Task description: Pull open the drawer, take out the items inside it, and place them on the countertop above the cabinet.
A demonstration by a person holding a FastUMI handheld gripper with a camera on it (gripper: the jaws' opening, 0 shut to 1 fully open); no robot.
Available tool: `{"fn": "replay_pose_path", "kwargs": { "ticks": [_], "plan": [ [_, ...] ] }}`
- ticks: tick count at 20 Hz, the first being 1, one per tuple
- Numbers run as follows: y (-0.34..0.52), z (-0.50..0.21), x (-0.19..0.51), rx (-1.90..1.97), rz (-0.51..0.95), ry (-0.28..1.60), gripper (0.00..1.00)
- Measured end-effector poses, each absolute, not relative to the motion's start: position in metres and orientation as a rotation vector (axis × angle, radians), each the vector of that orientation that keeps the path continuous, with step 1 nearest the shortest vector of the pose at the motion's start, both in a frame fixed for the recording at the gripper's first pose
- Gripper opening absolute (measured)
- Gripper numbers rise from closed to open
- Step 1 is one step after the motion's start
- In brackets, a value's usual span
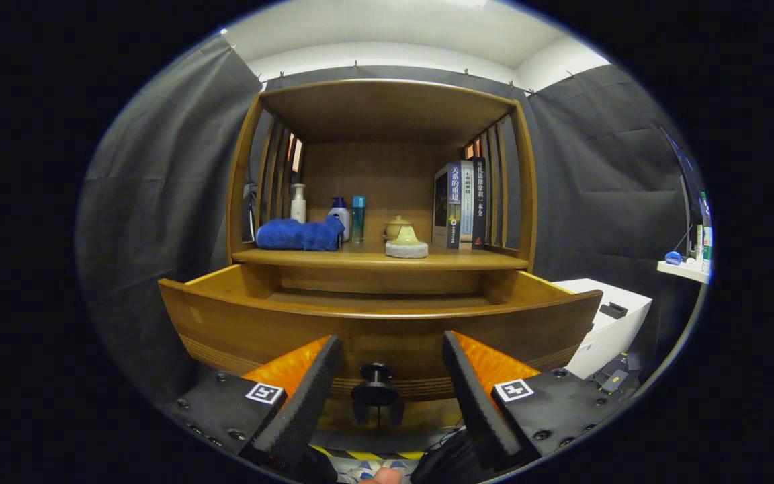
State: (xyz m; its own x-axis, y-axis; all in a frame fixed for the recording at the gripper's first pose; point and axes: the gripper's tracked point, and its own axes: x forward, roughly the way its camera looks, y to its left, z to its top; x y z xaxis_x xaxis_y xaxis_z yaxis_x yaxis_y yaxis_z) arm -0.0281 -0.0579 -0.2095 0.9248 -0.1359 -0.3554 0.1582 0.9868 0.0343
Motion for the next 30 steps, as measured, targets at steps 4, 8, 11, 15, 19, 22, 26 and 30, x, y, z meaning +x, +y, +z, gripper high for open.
{"fn": "replay_pose_path", "kwargs": {
  "ticks": [4, 8, 11, 15, 19, 22, 26, 30],
  "plan": [
    [-0.058, -0.226, -0.022, 0.052, -0.153, 0.387, 0.98],
    [-0.056, -0.228, -0.018, 0.062, -0.139, 0.377, 0.98],
    [-0.054, -0.227, -0.016, 0.09, -0.132, 0.363, 0.98],
    [-0.06, -0.229, -0.006, 0.111, -0.116, 0.367, 0.98],
    [-0.064, -0.232, 0.023, 0.098, -0.108, 0.372, 0.98],
    [-0.073, -0.239, 0.04, 0.089, -0.103, 0.385, 0.98],
    [-0.076, -0.243, 0.06, 0.083, -0.1, 0.393, 0.98],
    [-0.08, -0.248, 0.079, 0.081, -0.101, 0.392, 0.98]
  ]
}}
